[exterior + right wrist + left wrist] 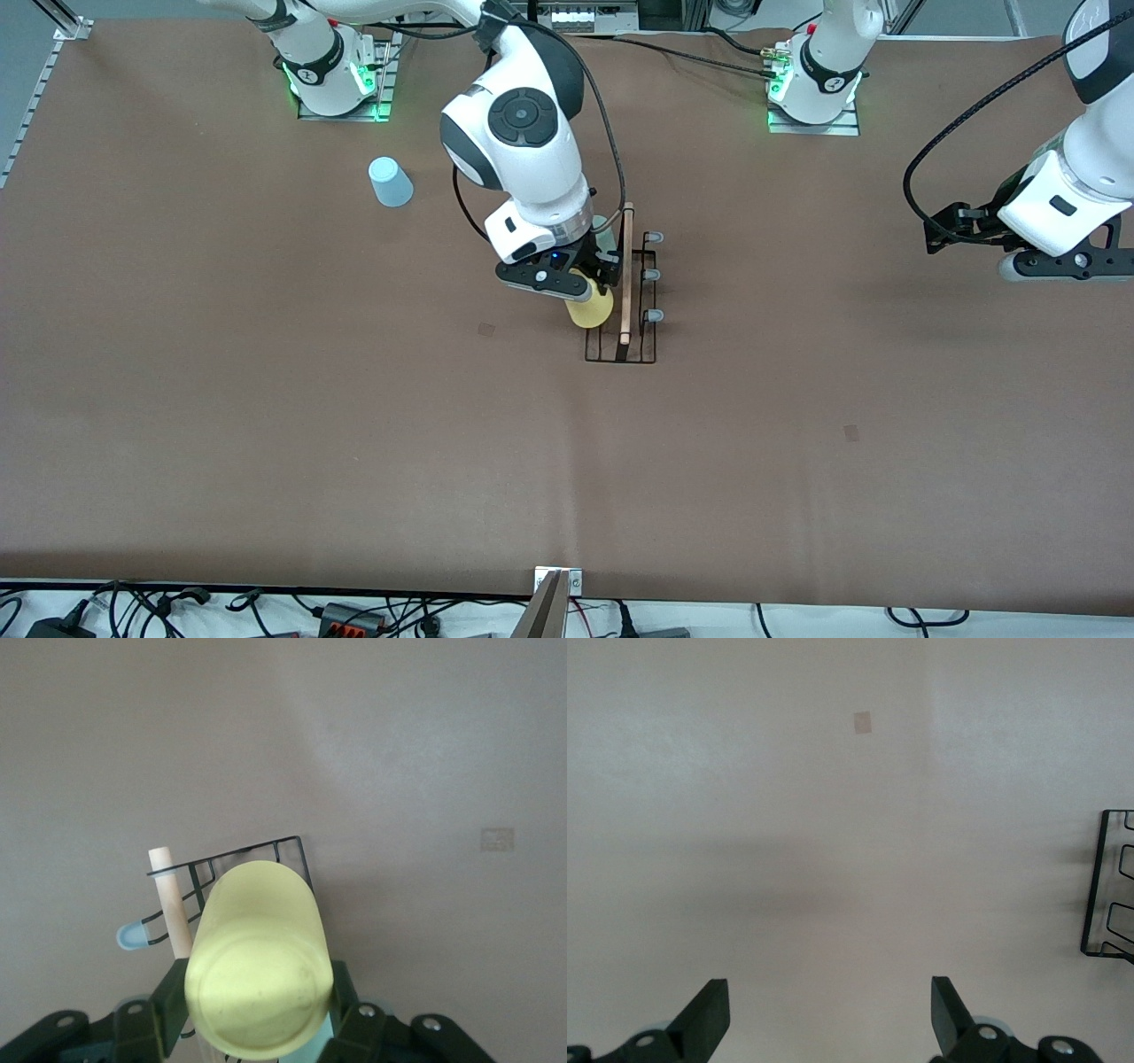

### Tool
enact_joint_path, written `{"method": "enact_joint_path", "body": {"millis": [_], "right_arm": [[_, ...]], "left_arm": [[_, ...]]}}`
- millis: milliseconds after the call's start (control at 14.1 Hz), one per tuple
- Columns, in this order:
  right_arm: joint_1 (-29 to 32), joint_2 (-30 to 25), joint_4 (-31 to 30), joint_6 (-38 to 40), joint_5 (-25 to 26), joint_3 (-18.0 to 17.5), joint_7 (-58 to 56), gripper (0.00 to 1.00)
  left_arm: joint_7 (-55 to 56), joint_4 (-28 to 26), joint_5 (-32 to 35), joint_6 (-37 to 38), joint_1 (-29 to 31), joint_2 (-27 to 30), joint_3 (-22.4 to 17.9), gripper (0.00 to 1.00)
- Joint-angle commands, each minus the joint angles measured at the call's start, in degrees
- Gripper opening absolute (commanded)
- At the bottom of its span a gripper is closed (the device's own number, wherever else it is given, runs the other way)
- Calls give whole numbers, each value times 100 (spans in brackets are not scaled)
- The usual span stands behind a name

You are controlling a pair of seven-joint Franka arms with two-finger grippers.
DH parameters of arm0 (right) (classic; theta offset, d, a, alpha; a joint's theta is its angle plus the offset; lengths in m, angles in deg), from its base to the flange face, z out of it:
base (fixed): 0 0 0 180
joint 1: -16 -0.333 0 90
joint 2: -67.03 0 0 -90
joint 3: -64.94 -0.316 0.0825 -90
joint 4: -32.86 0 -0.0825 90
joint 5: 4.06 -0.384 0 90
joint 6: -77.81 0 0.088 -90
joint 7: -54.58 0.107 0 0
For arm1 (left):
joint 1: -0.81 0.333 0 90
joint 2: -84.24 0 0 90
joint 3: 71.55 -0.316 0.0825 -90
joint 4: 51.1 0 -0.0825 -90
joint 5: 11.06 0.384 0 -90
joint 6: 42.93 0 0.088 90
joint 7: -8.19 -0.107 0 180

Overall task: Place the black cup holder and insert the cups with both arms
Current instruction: 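Carry the yellow cup to the rack with the right gripper, then place the yellow cup on a rack peg and withdraw the right gripper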

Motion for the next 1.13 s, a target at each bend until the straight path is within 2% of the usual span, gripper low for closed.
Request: {"method": "enact_joint_path", "body": {"millis": [0,142,354,425,496,567,638,851,1063], "right_arm": [[-115,207,163,-38,32,59,103,21],[-142,373,128,-82,286,51,111,21],[-150,541,128,-214,305,59,111,21],[-150,542,128,-223,305,59,111,26],[-142,550,128,-249,296,51,111,47],[-150,550,128,-302,296,51,129,89],[-203,568,128,-311,322,59,233,100],[-125,411,128,-241,445,59,156,100],[401,-256,-240,180,393,-10,-150,100]], "left_arm": [[-57,118,-106,120,65,-72,26,100],[-66,118,-79,120,39,-72,26,100],[-101,127,-53,94,30,-98,26,100],[-101,153,-44,93,30,-150,26,100],[-110,292,-53,120,22,-212,26,100],[-153,346,-44,146,22,-282,26,100],[-232,347,-44,146,30,-291,26,100],[-268,347,-44,146,39,-291,26,100],[-268,347,-44,146,30,-291,26,100]]}}
